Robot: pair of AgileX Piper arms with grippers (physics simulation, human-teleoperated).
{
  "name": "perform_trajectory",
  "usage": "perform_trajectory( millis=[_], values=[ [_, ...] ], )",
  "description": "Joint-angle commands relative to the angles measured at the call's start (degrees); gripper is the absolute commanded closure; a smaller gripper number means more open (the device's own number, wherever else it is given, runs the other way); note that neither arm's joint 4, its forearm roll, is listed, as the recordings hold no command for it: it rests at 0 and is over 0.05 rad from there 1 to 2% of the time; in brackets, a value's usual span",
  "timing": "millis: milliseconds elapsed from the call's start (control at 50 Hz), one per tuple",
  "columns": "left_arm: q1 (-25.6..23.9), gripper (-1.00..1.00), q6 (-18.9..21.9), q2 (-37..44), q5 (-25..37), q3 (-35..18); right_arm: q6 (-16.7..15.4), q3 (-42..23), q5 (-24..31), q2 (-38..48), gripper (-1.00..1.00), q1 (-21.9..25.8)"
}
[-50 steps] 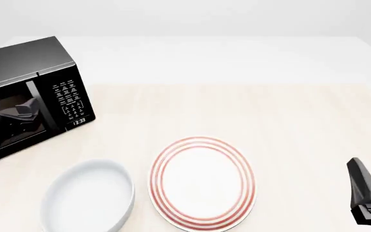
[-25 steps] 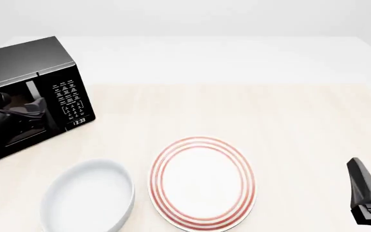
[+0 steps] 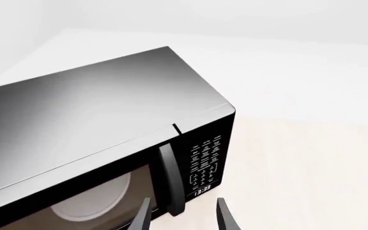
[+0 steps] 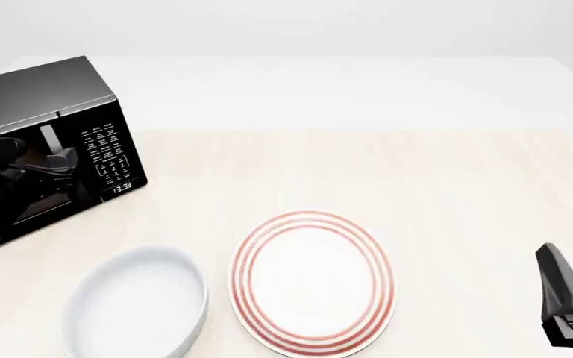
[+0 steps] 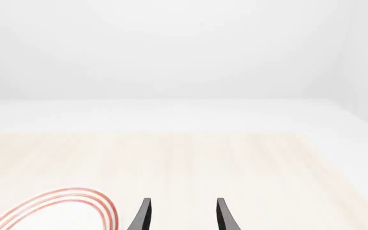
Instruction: Open the microwave.
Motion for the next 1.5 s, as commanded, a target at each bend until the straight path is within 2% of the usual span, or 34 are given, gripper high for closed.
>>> perform_trajectory(
  millis=[20,720,1500],
  values=[
    [0.0,-1.00,-0.3,4.0,-1.7,-1.6,0.0,0.0,0.0,0.0,-1.00,0.0],
    [0.1,-1.00,-1.5,13.9,-7.0,-4.1,0.0,0.0,0.0,0.0,-1.00,0.0],
    [0.6,-1.00,-2.0,19.8,-9.2,-6.4,0.0,0.0,0.0,0.0,-1.00,0.0]
  ],
)
